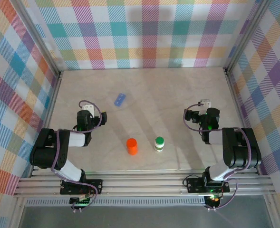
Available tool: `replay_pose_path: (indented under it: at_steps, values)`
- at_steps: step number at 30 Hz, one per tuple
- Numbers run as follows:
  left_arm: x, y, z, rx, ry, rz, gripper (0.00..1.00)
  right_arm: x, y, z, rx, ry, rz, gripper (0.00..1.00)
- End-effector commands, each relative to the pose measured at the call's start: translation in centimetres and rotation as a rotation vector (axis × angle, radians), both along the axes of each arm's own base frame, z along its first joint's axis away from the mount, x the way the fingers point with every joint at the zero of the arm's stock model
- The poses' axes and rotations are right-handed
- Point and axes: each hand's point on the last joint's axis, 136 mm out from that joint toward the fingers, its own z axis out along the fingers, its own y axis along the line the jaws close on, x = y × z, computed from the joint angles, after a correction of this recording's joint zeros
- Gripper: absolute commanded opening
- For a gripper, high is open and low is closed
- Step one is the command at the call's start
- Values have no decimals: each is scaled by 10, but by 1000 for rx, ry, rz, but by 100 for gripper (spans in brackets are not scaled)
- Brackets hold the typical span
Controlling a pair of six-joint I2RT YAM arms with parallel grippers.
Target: Sort the pills into containers
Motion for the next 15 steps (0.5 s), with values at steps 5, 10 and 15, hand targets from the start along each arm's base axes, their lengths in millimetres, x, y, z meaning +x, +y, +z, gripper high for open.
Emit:
replay_pose_path:
  at_steps: [5,10,15]
  values:
    - [6,3,10,0,-29,-4,100,0,4,7,19,-20,15,99]
    - [6,4,10,-12,-27,-6,100,0,4,7,19,-18,15,99]
    - [6,4,9,-13,-26,-7,100,0,4,7,20,-19,13,99]
